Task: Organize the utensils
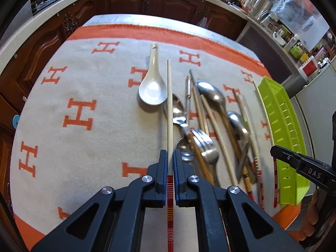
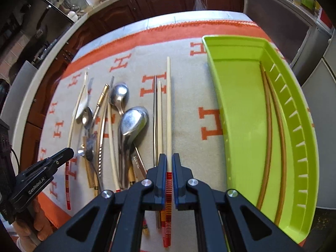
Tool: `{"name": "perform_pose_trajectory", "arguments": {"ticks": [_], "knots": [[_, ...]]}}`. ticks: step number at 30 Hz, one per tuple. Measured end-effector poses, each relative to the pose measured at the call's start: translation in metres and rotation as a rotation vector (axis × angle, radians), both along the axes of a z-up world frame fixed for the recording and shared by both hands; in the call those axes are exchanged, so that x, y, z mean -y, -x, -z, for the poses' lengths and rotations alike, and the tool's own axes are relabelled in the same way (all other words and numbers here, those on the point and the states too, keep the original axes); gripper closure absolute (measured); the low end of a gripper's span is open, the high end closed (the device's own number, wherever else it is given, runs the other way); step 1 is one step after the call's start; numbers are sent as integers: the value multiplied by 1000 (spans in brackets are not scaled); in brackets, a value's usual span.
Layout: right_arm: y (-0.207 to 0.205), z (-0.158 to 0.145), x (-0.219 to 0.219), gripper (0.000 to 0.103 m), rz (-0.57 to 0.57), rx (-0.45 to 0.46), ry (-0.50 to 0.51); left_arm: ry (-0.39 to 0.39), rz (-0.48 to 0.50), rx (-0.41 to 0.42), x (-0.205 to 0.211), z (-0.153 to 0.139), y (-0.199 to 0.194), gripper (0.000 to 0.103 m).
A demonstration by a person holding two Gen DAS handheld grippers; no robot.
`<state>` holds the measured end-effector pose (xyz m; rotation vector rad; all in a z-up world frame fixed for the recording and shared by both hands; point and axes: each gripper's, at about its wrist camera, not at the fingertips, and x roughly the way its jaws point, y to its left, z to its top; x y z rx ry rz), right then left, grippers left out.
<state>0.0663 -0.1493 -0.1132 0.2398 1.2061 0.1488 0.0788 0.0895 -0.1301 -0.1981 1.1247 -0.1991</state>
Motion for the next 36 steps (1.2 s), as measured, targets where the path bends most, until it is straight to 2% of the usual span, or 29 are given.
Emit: {"name": "perform_pose_trajectory", "arguments": {"ticks": [4, 8, 12, 18, 25, 33, 35, 36], "knots": [[12, -21, 16, 98, 1, 39, -34, 70, 26, 25, 11, -29, 6, 100], [22, -44, 39, 98, 16, 75, -51, 126, 92, 55, 39, -59, 9, 100], [28, -61, 60, 98, 35, 106, -18, 178, 186, 46, 85, -80, 3, 100], [33, -78, 94, 98, 73, 139, 40, 197, 282, 45, 154, -94, -8, 100], [32, -72, 114, 97, 107, 120, 76, 189, 357, -7, 216, -86, -16, 100], [25, -53, 122, 97, 123, 76, 93, 150, 379, -52, 243, -63, -22, 100], [24, -49, 123, 97, 124, 66, 95, 125, 383, -45, 245, -60, -21, 96], [24, -48, 123, 97, 126, 62, 89, 111, 382, -40, 246, -59, -20, 91]]}}
